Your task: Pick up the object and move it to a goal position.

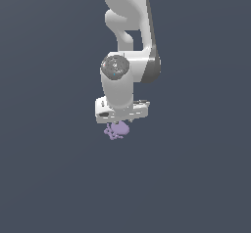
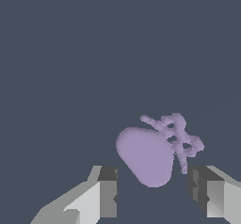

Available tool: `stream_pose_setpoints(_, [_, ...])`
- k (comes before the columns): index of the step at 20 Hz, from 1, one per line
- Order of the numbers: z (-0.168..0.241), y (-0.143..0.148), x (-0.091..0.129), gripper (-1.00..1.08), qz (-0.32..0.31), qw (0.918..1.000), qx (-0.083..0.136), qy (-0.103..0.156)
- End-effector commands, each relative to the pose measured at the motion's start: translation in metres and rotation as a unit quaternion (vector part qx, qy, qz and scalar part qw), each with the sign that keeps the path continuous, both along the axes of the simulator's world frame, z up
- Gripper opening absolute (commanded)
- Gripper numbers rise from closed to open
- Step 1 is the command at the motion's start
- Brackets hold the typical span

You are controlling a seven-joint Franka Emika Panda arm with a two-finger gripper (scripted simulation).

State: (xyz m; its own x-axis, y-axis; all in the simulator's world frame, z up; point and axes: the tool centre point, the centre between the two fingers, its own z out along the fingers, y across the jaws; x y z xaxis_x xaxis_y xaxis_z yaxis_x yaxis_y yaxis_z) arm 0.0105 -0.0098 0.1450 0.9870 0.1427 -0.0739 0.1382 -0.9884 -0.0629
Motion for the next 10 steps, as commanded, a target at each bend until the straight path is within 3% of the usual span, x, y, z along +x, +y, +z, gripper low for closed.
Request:
stream_pose_setpoints(1, [-0.007,-0.007,0.002,0.28,0.017,0.9997,0.012,0.013])
stream_pose_setpoints(10, [-0.035,-0.033,0.008,0.28,0.085,0.9922,0.073,0.054])
